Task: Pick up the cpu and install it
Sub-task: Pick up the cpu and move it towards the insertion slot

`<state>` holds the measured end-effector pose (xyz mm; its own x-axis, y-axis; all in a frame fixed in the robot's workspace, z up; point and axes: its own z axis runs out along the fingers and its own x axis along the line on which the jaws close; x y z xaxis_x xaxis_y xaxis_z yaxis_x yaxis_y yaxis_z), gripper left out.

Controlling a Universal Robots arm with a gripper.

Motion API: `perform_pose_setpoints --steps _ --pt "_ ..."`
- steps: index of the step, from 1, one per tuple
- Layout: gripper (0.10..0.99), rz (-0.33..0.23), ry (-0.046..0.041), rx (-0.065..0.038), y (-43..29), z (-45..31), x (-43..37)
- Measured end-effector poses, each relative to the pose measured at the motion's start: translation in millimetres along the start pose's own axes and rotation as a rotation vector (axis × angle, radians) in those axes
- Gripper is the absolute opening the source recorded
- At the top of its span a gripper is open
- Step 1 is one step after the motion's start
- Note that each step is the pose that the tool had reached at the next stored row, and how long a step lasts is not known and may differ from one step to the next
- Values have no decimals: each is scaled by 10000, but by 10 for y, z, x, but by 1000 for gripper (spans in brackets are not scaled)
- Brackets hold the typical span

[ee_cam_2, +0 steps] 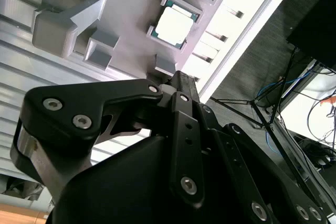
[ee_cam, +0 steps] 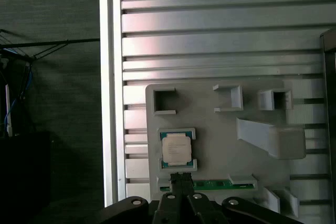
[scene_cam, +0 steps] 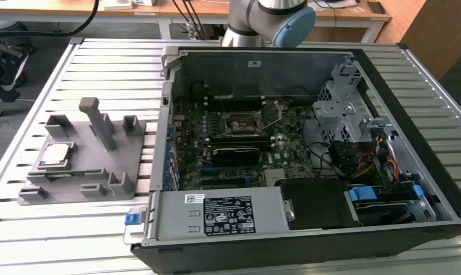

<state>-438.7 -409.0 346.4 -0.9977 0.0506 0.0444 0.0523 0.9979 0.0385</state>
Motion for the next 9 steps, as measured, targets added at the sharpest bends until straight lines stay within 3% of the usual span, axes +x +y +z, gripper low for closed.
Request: perform_pose_setpoints --steps 6,8,9 --pt "114 -14 1 0 -2 33 -1" --pt "165 -20 1 1 -4 46 -2" --pt "231 -27 1 1 -4 52 -2"
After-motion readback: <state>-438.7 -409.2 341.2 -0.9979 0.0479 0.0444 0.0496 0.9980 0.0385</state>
